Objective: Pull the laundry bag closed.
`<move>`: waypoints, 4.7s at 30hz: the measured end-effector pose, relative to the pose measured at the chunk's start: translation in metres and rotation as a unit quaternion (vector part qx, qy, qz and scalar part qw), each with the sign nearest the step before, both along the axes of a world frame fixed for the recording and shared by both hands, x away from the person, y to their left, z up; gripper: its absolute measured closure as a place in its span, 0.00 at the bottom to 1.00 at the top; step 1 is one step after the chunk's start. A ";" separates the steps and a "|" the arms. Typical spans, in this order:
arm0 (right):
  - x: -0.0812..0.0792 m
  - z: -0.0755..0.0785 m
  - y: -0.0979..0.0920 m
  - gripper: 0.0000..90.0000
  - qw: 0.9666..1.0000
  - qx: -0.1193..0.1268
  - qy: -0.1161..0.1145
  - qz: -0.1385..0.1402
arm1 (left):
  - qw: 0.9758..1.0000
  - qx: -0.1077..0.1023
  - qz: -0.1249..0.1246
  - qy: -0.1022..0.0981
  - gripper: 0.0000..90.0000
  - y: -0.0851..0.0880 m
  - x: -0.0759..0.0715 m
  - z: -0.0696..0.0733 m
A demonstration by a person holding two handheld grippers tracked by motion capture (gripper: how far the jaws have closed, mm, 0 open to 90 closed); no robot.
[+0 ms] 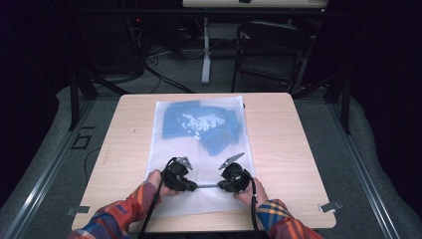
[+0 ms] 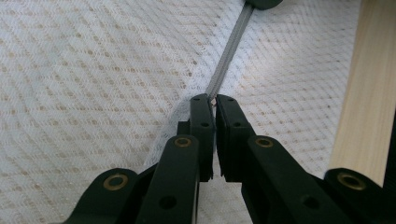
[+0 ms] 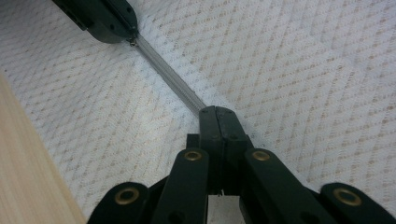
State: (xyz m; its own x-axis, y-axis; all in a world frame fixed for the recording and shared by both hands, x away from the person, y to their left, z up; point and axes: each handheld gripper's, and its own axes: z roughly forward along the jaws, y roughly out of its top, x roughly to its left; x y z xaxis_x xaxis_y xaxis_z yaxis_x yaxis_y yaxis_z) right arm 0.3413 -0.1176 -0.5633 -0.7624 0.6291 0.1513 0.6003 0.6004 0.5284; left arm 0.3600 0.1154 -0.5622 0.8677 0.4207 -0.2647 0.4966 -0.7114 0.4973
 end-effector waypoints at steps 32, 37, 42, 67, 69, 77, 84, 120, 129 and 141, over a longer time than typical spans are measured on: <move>0.000 0.000 0.000 1.00 1.000 0.000 0.000 0.000 | 1.000 0.015 0.014 0.008 0.96 0.021 -0.001 0.002; 0.000 0.000 0.000 1.00 1.000 0.002 -0.001 -0.003 | 1.000 0.017 0.016 0.010 0.96 0.024 -0.001 0.002; 0.000 0.000 0.000 1.00 1.000 0.001 -0.001 -0.003 | 1.000 0.019 0.016 0.010 0.96 0.024 -0.001 0.002; 0.000 0.001 0.000 1.00 1.000 -0.004 0.003 0.001 | 0.999 0.030 0.032 0.015 0.96 0.043 -0.003 0.004; 0.000 0.001 0.000 1.00 1.000 -0.004 0.003 0.001 | 0.999 0.028 0.037 0.016 0.96 0.045 -0.003 0.004; 0.002 0.001 -0.001 1.00 1.000 -0.007 0.004 0.005 | 0.998 0.032 0.042 0.013 0.96 0.051 -0.004 0.005; 0.002 0.003 0.002 1.00 1.000 -0.011 0.002 -0.003 | 0.999 0.026 0.033 0.023 0.96 0.047 -0.004 0.003; 0.005 -0.002 0.040 1.00 0.999 0.007 0.002 0.035 | 0.998 0.035 0.040 0.023 0.96 0.049 -0.007 0.004; 0.006 -0.003 0.038 1.00 0.999 0.017 0.007 0.036 | 0.998 0.040 0.042 0.019 0.96 0.058 -0.008 0.006; 0.007 -0.004 0.036 1.00 0.999 0.022 0.009 0.035 | 0.998 0.041 0.052 0.017 0.96 0.070 -0.008 0.008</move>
State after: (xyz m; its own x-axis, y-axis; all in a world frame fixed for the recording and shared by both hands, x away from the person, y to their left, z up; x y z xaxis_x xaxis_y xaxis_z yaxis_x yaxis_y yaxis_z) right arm 0.3484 -0.0813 -0.5668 -0.8016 0.5661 0.1925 0.5671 0.6178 0.5447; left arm 0.3516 0.1856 -0.5539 0.8096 0.5292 -0.2541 0.5851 -0.6924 0.4222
